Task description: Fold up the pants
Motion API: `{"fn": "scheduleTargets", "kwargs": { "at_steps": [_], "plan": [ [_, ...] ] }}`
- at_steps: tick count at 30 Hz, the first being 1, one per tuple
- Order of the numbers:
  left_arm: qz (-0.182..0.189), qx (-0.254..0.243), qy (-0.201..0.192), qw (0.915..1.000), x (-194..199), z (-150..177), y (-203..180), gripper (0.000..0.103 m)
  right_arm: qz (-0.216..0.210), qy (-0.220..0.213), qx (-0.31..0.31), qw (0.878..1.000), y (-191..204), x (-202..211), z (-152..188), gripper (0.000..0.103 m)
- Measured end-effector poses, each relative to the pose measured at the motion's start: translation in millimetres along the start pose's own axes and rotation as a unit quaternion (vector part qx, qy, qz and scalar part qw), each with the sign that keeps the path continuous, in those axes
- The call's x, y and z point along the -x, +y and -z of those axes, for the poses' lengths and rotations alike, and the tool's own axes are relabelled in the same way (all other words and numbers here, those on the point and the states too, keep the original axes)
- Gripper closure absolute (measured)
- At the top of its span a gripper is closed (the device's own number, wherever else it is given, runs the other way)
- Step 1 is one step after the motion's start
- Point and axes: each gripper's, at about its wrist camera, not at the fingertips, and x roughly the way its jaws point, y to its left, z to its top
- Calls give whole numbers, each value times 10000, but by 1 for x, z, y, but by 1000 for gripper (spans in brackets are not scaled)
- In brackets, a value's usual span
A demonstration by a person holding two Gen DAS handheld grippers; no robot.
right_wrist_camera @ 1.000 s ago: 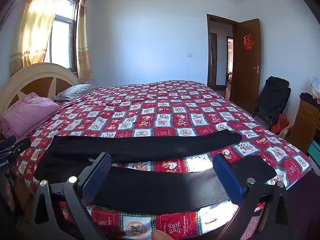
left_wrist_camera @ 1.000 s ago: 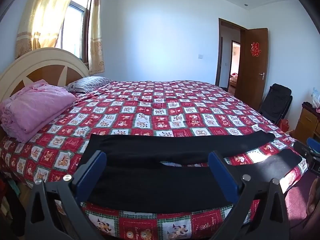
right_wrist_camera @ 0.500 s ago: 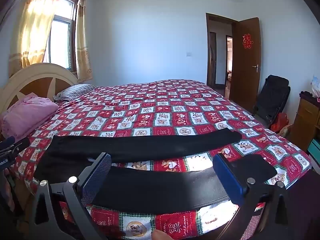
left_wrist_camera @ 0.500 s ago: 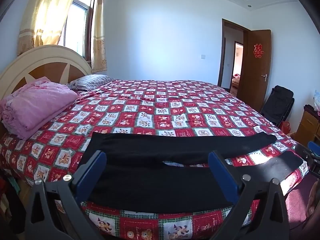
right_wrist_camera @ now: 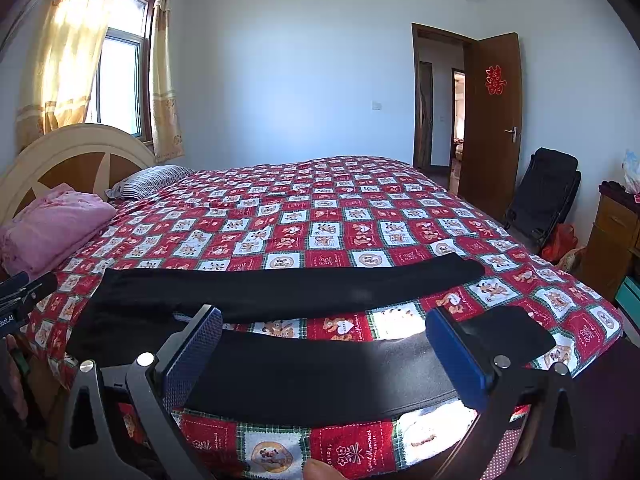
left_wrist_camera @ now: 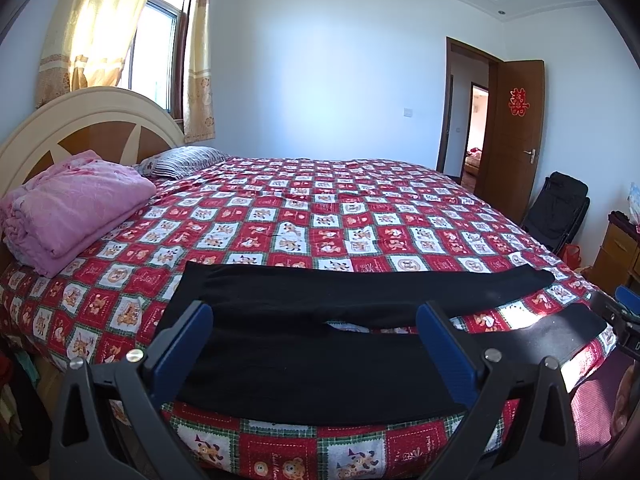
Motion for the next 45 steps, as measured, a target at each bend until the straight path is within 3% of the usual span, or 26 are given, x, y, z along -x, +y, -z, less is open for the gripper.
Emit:
{"fn": "scheduleTargets", "kwargs": {
  "at_steps": [45],
  "plan": [
    [-7, 15, 45, 10000, -4, 7, -4, 0, 11, 105, 19, 9999, 2, -7, 5, 1]
  ]
}}
